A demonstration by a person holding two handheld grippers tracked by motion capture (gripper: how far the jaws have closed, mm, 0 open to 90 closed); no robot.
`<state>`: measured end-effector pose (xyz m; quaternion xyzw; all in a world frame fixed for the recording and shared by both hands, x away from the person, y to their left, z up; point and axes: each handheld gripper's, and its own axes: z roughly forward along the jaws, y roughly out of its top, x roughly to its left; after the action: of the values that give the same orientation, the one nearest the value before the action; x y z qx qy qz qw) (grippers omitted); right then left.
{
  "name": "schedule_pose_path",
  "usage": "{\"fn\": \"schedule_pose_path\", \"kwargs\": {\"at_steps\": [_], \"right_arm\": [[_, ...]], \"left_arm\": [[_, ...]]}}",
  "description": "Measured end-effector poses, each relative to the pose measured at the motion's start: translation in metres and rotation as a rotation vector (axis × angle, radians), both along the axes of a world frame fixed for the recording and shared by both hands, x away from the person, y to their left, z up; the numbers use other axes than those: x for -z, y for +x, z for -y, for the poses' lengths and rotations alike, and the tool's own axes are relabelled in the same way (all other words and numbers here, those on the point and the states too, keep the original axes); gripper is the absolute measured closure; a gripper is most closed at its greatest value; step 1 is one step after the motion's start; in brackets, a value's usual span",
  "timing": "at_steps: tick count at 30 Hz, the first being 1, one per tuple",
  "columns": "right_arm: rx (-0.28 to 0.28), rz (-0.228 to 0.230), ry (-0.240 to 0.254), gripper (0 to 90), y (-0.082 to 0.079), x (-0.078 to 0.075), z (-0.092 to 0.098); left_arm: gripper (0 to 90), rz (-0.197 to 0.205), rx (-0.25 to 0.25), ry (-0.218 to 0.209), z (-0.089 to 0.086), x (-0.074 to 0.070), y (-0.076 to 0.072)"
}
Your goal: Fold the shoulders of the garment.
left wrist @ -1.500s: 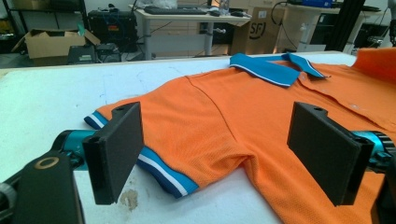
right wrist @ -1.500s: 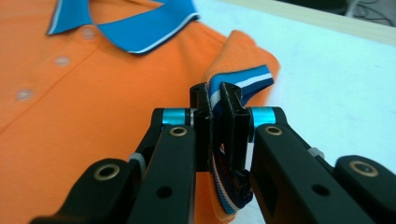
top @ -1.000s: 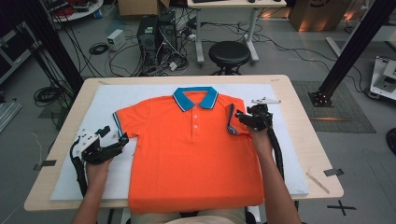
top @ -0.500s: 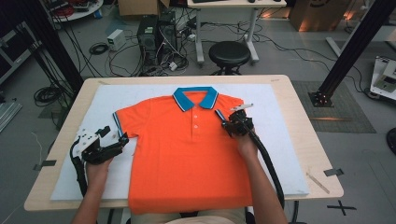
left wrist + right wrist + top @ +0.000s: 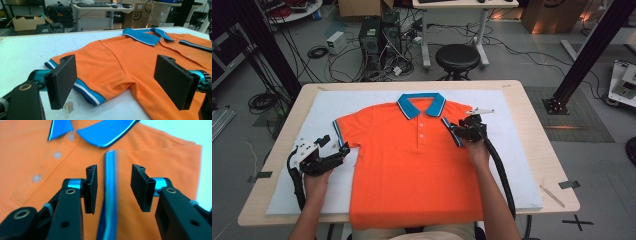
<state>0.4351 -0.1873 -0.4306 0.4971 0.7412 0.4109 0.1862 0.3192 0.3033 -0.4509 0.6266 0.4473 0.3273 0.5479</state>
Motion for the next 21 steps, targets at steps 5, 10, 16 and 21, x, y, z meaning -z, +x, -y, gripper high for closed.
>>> {"fn": "schedule_pose_path", "kwargs": {"at_steps": [5, 10, 16, 21], "right_arm": [[-0.014, -0.011, -0.102, 78.9, -0.004, -0.001, 0.000], [-0.077, -0.046, -0.172, 81.0, -0.004, 0.012, -0.015], [-0.093, -0.051, -0.119, 68.7, -0.004, 0.015, -0.018], [-0.046, 0.031, -0.057, 56.9, -0.011, -0.003, -0.002]], "left_arm": [[18.7, -0.001, -0.001, 0.002, 0.000, 0.000, 0.000], [18.7, -0.002, -0.001, -0.002, 0.000, 0.000, 0.000], [18.8, -0.002, 0.000, -0.006, 0.000, 0.000, 0.001], [18.8, -0.009, 0.002, -0.009, -0.001, 0.000, 0.001]]}}
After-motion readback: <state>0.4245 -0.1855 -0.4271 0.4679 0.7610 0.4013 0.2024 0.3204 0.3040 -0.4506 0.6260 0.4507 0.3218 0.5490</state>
